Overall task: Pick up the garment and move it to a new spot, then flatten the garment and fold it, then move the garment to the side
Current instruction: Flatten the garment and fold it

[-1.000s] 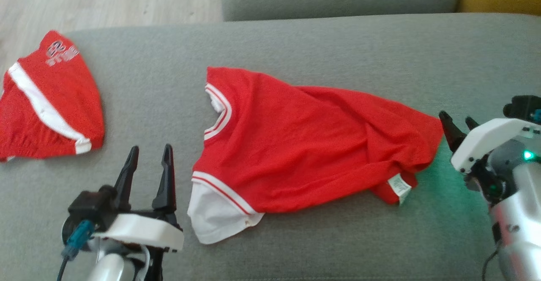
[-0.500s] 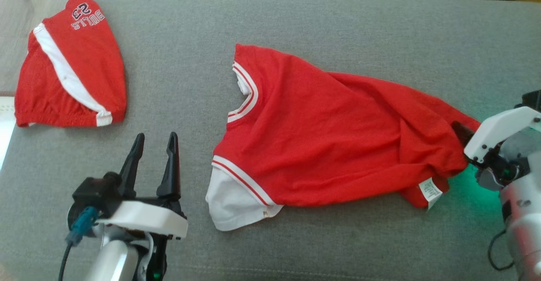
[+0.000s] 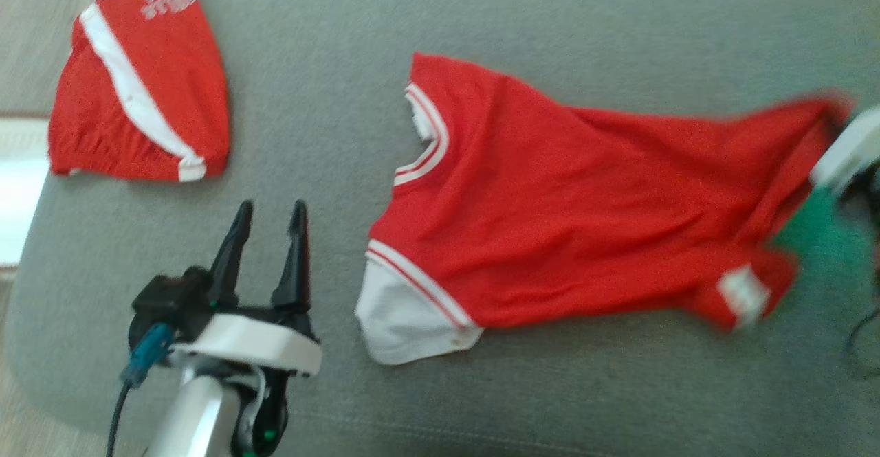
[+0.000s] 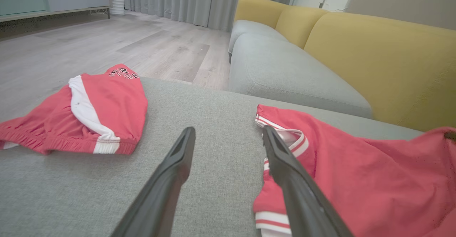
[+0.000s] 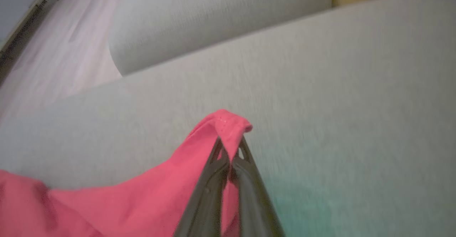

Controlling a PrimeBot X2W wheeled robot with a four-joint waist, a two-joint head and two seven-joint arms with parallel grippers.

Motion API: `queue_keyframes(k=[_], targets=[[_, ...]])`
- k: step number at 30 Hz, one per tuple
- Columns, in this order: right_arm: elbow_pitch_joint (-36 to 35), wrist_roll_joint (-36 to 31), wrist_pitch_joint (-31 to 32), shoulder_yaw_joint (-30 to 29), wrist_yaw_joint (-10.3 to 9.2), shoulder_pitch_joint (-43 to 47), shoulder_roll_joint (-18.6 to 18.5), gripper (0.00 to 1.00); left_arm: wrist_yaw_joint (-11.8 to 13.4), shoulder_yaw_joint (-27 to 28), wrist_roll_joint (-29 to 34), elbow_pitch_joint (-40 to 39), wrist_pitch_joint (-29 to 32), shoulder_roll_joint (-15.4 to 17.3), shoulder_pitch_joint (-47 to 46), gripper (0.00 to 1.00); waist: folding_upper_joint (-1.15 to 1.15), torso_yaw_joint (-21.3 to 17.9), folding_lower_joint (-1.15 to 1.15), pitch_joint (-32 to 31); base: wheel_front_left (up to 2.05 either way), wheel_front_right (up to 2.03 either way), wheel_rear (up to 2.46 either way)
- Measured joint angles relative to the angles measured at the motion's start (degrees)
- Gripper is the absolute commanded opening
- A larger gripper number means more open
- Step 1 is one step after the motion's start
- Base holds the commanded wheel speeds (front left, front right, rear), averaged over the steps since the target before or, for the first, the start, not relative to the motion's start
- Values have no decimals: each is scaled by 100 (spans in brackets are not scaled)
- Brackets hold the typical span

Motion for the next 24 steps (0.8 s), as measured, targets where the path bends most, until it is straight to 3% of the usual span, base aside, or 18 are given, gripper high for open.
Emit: queue_keyframes(k=[7,12,13,19,24], targets=[[-4,-409,-67,94,0,-1302,-765,0,-210,-58,56,108,0,-281,-318,100,0,450,0,439,0,0,0],[413,-770,-41,91,0,-1725,-1120,0,-336,-64,149,197,0,-383,-418,100,0,757,1,766,0,0,0],[534,-806,-46,52,0,-1791,-1167,100,-349,-62,160,210,0,-414,-456,100,0,809,1,827,0,0,0],[1067,-1016,-603,-151,0,-1872,-1072,100,-403,31,212,342,0,-485,-583,100,0,930,1,904,0,0,0],[958,-954,-1621,-67,0,-1733,-637,100,-493,157,338,368,0,-497,-562,100,0,593,0,595,0,0,0]])
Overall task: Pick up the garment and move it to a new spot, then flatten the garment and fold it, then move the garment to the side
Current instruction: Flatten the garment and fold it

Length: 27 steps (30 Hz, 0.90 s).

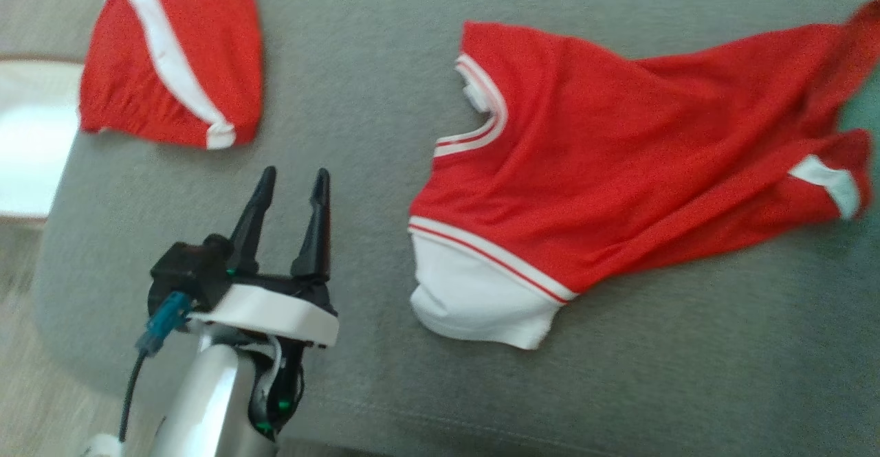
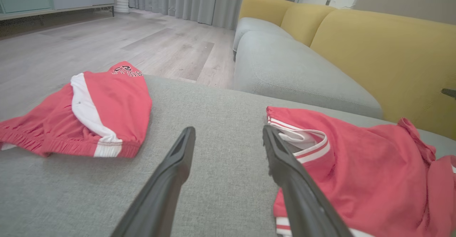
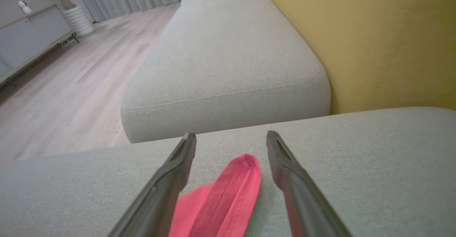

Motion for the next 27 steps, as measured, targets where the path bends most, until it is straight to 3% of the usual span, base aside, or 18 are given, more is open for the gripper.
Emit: queue_keyframes(k=[7,15,21,27], targets=[[-1038,559,-805,754,0,1118,564,100,-60,236,112,4,0,-9,308,100,0,-738,0,-564,0,0,0],[-2329,1202,-642,1079,0,2984,716,100,-107,371,116,-8,-1,-7,495,100,0,-1356,0,-1014,0,0,0],[-3159,1373,-314,1015,0,4117,911,100,-131,398,116,-4,0,-9,509,100,0,-1484,0,-1128,0,0,0],[-3566,1334,47,816,0,4042,948,100,-164,400,118,16,0,-10,570,100,0,-1400,0,-1114,0,0,0]])
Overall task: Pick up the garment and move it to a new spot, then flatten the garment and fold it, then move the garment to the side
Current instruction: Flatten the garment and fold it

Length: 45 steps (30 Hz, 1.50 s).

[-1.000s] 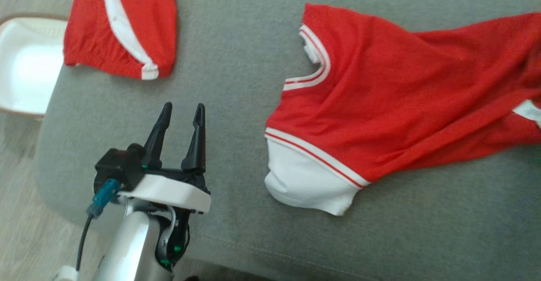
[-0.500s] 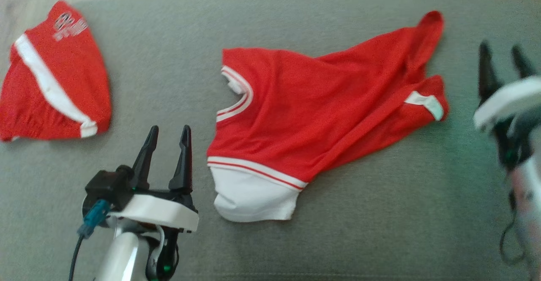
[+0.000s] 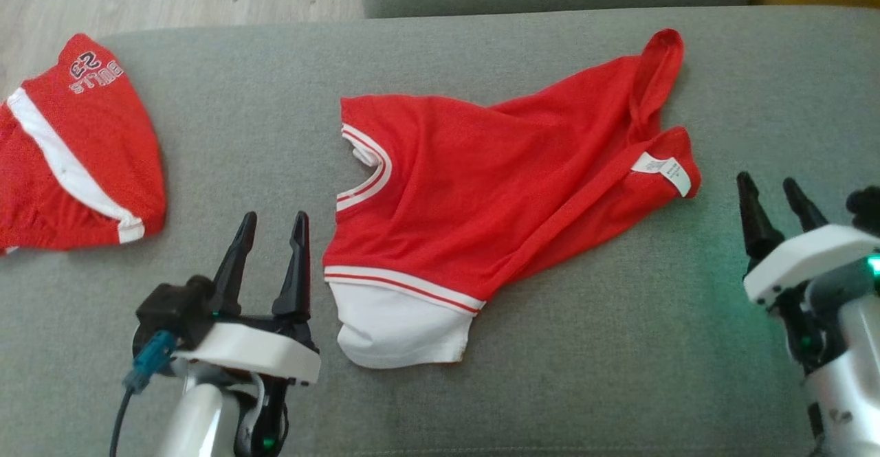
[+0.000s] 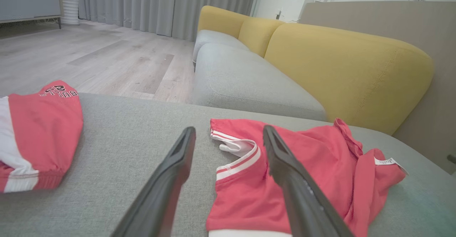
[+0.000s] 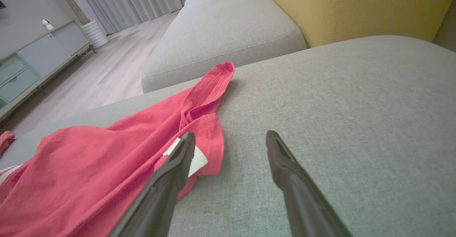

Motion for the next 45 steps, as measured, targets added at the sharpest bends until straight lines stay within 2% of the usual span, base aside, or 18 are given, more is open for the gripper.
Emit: queue_keyframes(k=[6,8,15,22,28,29,30,32,36,45], targets=[[493,140,991,-38,0,-836,-22,100,-23,-38,49,10,0,-1,-17,100,0,156,0,222,0,0,0],[621,166,1104,-23,0,-1043,-62,100,-23,-55,49,16,0,-1,-32,100,0,192,0,271,0,0,0],[1791,167,1873,65,0,-2111,-378,100,-38,-85,49,93,-1,-7,-273,100,0,525,0,545,0,0,0],[2601,230,2022,141,0,-2410,-425,100,-38,-80,49,146,0,-9,-278,100,0,777,0,661,0,0,0],[2907,325,1989,300,0,-2640,-426,100,-40,-66,77,147,0,-10,-279,100,0,793,0,684,0,0,0],[2927,363,1972,331,0,-2656,-426,93,-40,-66,100,148,-1,-10,-279,100,0,786,0,685,0,0,0],[2937,416,1949,379,0,-2657,-425,55,-40,-67,109,154,0,-12,-279,100,0,778,0,684,0,0,0],[2950,494,1906,490,0,-2657,-425,1,-40,-66,116,158,0,-12,-280,100,0,761,0,687,0,0,0],[2944,691,1795,693,0,-2656,-426,0,-40,-60,147,161,0,-12,-282,100,0,717,0,695,0,0,0],[2662,1033,983,1154,0,-2631,-554,0,-38,-29,148,250,0,-12,-284,100,0,600,0,519,0,0,0]])
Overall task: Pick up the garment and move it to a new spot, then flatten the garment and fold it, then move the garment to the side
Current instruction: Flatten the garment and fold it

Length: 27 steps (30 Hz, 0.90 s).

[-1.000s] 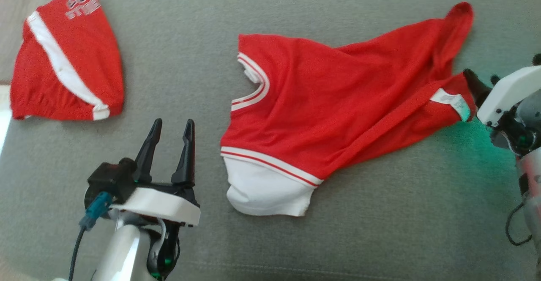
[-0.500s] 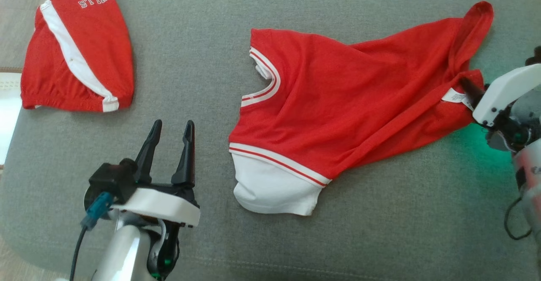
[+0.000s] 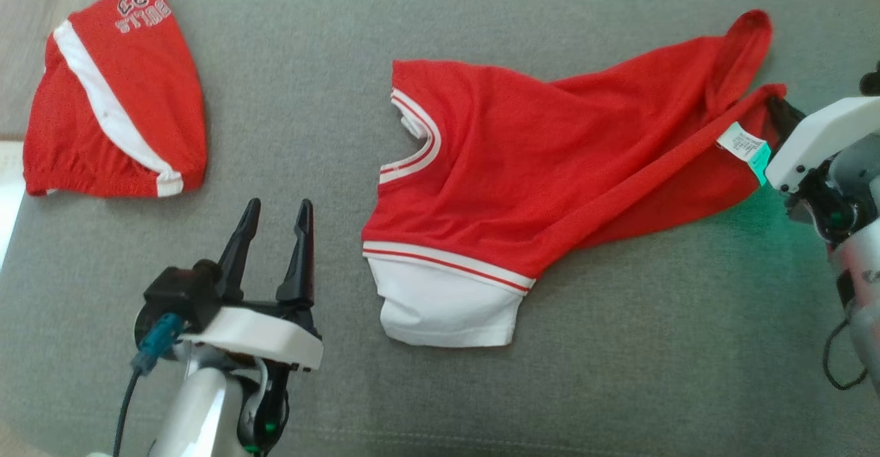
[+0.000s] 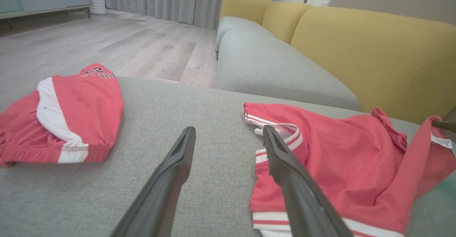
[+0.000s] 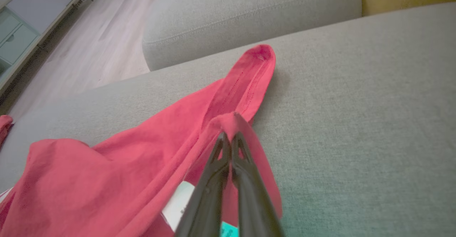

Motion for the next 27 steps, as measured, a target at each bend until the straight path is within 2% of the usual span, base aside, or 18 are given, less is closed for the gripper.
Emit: queue_keyframes(k=[8,16,20,22,27], targets=[[-900,370,-147,461,0,714,-140,0,8,100,-8,13,0,1,120,100,0,-232,0,-341,0,0,0],[-2498,550,662,531,0,1985,-479,0,59,215,-9,-14,0,7,387,100,0,-615,0,-585,0,0,0],[-3281,465,1278,167,0,2810,-502,0,82,288,-8,-77,0,20,439,100,0,-799,0,-639,0,0,0],[-3754,290,1719,-335,0,3383,-503,0,82,288,-8,-97,0,19,438,100,0,-875,0,-665,0,0,0],[-4429,-197,2664,-1105,0,4107,-290,0,82,289,-8,-102,0,29,441,100,0,-923,0,-642,0,0,0]])
